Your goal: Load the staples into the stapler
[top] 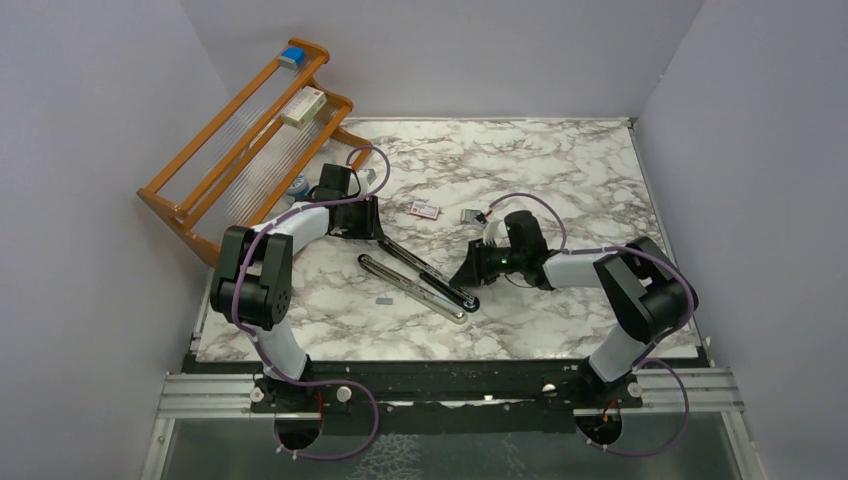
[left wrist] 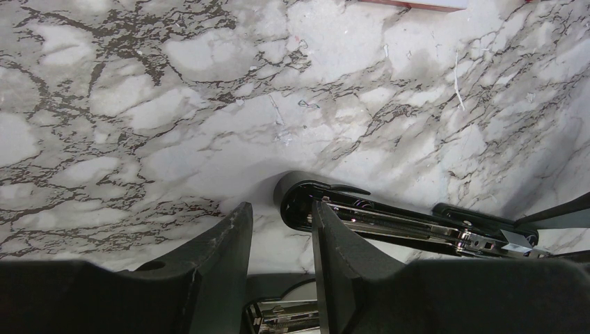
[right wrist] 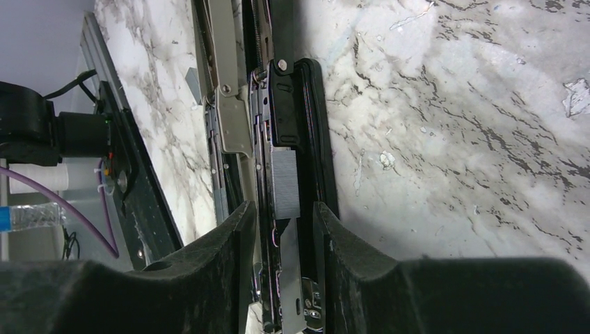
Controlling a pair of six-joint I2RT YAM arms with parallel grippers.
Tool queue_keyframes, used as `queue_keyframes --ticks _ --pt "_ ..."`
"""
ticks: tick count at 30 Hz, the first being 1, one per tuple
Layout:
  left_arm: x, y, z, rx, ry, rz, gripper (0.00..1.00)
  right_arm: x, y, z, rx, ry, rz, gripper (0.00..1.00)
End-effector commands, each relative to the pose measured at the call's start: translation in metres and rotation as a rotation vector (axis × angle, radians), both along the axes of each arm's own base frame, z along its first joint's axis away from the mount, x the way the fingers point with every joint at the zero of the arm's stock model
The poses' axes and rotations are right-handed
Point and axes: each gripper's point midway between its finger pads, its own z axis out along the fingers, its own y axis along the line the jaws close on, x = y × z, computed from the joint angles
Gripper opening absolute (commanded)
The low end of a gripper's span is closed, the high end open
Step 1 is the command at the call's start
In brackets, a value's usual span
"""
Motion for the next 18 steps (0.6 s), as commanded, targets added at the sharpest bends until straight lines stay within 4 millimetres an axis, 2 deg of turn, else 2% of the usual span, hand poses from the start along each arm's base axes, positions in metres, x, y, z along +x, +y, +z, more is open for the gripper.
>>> queue_keyframes --ticks 1,18 --pt "-0.0043 0.0102 -0.0141 0.058 0.037 0.007 0.39 -0.0002 0.0013 0.0012 0.028 -0.007 0.019 0.37" --pt "-0.0042 0.0104 -0.0133 0.059 0.035 0.007 0.39 0.0006 -0.0002 0.0034 0.027 -0.020 0.017 0.19"
